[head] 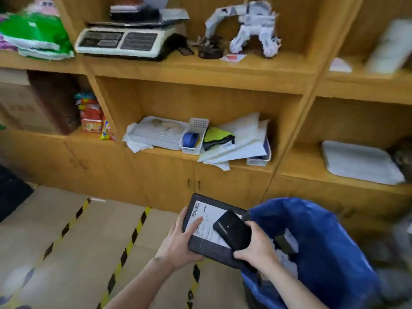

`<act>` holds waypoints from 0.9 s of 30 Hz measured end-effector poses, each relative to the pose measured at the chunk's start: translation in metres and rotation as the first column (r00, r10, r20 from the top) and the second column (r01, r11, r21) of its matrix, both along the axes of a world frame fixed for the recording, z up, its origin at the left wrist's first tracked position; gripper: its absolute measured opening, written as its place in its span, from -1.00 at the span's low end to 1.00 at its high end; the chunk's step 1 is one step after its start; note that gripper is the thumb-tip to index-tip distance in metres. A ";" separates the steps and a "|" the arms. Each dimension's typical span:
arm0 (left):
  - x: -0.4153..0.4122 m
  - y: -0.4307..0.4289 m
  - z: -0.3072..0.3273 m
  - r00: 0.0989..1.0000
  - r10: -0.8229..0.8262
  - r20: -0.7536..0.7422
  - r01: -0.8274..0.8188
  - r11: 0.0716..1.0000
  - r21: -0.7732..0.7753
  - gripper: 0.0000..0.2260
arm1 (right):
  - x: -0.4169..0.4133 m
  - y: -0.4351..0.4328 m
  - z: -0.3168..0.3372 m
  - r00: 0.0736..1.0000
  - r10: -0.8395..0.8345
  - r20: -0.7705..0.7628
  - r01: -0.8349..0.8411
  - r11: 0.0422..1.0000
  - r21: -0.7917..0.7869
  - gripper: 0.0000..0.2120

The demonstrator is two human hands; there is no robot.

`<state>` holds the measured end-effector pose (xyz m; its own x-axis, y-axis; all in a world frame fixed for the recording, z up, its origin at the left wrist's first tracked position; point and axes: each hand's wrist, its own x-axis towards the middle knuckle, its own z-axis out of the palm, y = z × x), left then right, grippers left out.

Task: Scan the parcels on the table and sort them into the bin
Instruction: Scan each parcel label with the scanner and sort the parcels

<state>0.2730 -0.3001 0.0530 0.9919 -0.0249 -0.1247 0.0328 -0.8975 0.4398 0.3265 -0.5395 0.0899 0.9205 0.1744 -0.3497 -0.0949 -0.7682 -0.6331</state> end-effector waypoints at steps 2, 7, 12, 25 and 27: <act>0.031 -0.026 -0.007 0.993 -0.111 -0.033 0.111 0.994 -0.011 -0.04 | 0.004 -0.032 -0.007 0.994 -0.106 -0.020 0.106 0.994 -0.012 -0.20; 0.099 -0.089 -0.038 0.932 -0.347 -0.101 0.343 0.938 -0.058 -0.02 | 0.008 -0.098 -0.024 0.940 -0.325 -0.103 0.324 0.946 -0.034 -0.20; 0.159 -0.128 -0.063 0.826 -0.540 -0.162 0.528 0.842 -0.112 -0.03 | 0.023 -0.122 -0.033 0.826 -0.541 -0.155 0.540 0.840 -0.055 -0.32; 0.259 -0.203 -0.118 0.542 -0.803 -0.248 0.785 0.589 -0.190 -0.03 | 0.056 -0.158 -0.101 0.534 -0.770 -0.349 0.786 0.605 -0.130 -0.04; 0.262 -0.214 -0.138 0.546 -0.797 -0.258 0.776 0.597 -0.204 -0.02 | 0.062 -0.170 -0.119 0.521 -0.768 -0.373 0.786 0.602 -0.143 -0.08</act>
<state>0.5353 -0.5142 -0.0852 0.4828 -0.7943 -0.3688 -0.5389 -0.6014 0.5898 0.3888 -0.7094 -0.0290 0.4996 -0.5254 -0.6887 -0.8645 -0.2511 -0.4355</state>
